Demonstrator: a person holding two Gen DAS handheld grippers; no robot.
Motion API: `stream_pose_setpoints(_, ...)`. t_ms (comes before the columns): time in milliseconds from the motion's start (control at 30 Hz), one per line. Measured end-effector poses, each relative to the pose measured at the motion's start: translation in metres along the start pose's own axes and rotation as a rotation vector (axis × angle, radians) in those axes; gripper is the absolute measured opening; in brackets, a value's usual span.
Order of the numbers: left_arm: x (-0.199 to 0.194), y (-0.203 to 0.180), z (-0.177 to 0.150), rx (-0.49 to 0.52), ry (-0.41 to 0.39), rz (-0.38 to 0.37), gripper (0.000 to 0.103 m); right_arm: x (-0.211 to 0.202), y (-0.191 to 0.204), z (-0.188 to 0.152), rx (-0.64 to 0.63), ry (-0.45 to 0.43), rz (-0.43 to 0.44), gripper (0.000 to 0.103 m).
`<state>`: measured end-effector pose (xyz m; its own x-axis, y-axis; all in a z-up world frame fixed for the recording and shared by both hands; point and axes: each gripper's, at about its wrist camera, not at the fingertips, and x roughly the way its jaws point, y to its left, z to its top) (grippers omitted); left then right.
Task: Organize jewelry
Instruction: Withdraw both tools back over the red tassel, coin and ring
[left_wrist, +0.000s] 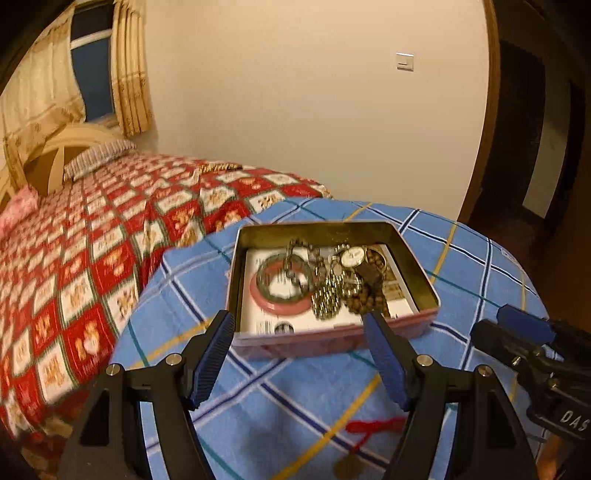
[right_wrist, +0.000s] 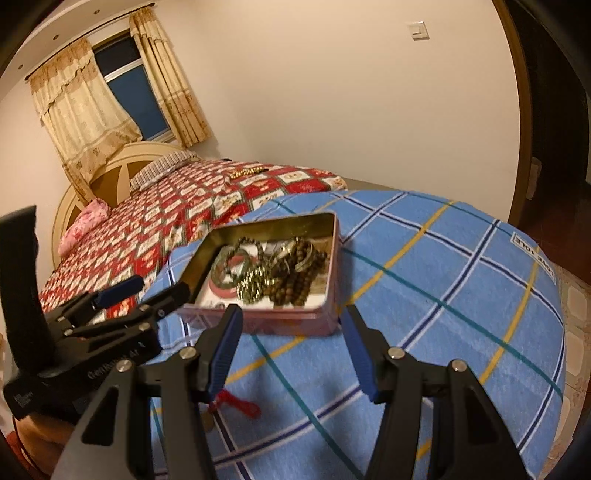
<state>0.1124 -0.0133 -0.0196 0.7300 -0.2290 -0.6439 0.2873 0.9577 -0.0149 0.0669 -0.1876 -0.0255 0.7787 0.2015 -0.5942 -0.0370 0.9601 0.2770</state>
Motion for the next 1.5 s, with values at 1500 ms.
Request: stream_pose_setpoints(1500, -0.016, 0.023, -0.107, 0.047, 0.169, -0.231, 0.038, 0.002, -0.001, -0.056, -0.067, 0.135, 0.007, 0.059)
